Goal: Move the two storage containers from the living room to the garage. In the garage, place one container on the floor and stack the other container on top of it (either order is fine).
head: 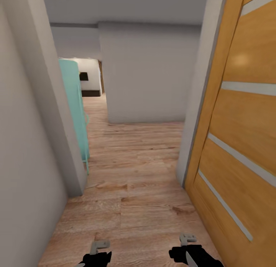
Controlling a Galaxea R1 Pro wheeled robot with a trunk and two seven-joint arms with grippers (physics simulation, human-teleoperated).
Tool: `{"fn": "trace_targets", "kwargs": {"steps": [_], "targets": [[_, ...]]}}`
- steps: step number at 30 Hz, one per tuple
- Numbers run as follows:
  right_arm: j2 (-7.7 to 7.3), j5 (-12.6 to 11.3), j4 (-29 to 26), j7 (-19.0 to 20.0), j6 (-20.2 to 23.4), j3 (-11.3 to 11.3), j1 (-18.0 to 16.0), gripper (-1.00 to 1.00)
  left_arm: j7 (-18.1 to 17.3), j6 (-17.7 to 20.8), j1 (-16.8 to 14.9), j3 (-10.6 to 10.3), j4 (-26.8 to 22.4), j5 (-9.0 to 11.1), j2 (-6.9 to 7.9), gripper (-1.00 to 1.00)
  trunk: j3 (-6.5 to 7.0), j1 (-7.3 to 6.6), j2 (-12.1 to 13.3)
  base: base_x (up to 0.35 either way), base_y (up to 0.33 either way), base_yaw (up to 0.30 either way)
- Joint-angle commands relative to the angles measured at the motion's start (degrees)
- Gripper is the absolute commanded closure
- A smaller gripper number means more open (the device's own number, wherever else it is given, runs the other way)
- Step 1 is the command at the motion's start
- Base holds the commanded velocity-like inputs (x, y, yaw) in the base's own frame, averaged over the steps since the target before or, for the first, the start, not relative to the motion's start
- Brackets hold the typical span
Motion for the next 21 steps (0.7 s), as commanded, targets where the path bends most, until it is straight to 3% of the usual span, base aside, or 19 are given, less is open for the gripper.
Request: {"fn": "trace_targets", "kwargs": {"steps": [1, 21], "targets": [[0.01, 0.16, -0.12, 0.17, 0.32, -0.20, 0.00, -1.00, -0.02, -0.23, -0.05, -0.40, 0.07, 0.59, 0.03, -1.00, -0.06, 0.03, -0.02, 0.344, 0.000, 0.032], [0.16, 0.11, -0.10, 0.17, 0.25, -0.15, 0.00, -1.00, -0.01, -0.23, -0.05, -0.43, 0.07, 0.59, 0.03, -1.00, -0.27, 0.03, -0.02, 0.344, 0.000, 0.057]]}}
